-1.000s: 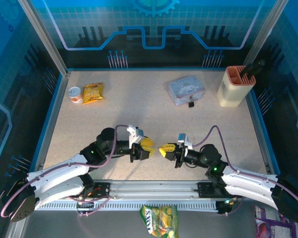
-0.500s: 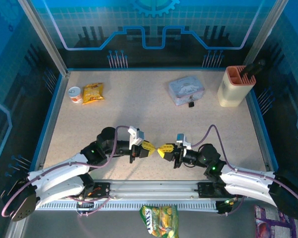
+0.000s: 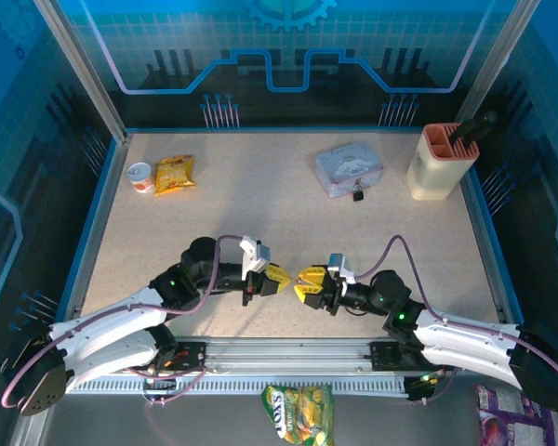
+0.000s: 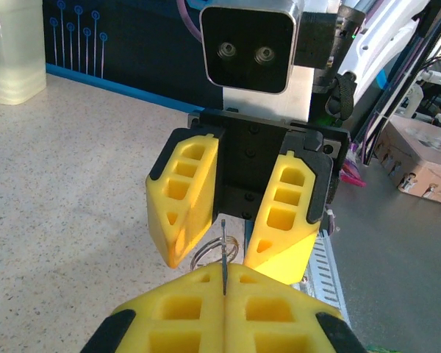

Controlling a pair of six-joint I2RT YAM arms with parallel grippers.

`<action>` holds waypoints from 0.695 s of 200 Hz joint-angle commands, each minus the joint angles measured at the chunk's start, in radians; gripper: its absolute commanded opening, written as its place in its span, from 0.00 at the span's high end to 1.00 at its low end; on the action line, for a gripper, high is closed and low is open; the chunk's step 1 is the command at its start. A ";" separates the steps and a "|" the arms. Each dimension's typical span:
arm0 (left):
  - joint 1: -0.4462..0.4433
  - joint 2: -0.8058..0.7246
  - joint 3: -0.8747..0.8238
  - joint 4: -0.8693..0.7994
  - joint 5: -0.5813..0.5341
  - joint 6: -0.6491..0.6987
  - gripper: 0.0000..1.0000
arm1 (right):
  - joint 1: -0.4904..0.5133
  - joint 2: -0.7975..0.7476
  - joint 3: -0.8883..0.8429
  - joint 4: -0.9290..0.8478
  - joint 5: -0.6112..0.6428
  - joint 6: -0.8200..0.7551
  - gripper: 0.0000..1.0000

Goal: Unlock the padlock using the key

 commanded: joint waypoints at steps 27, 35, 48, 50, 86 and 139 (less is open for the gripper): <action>0.001 0.011 0.050 -0.039 0.032 0.041 1.00 | 0.007 0.002 0.024 0.025 0.008 -0.017 0.67; 0.000 0.015 0.053 -0.047 0.036 0.045 1.00 | 0.007 0.002 0.022 0.032 0.007 -0.015 0.69; 0.000 0.020 0.061 -0.066 0.042 0.053 1.00 | 0.007 0.000 0.023 0.035 0.004 -0.011 0.73; 0.001 0.022 0.061 -0.068 0.042 0.053 1.00 | 0.007 0.000 0.023 0.035 0.004 -0.011 0.73; 0.001 0.029 0.067 -0.093 0.047 0.066 1.00 | 0.008 -0.003 0.023 0.040 -0.015 -0.008 0.77; 0.001 0.032 0.065 -0.083 0.051 0.062 1.00 | 0.008 0.001 0.027 0.024 -0.031 -0.004 0.91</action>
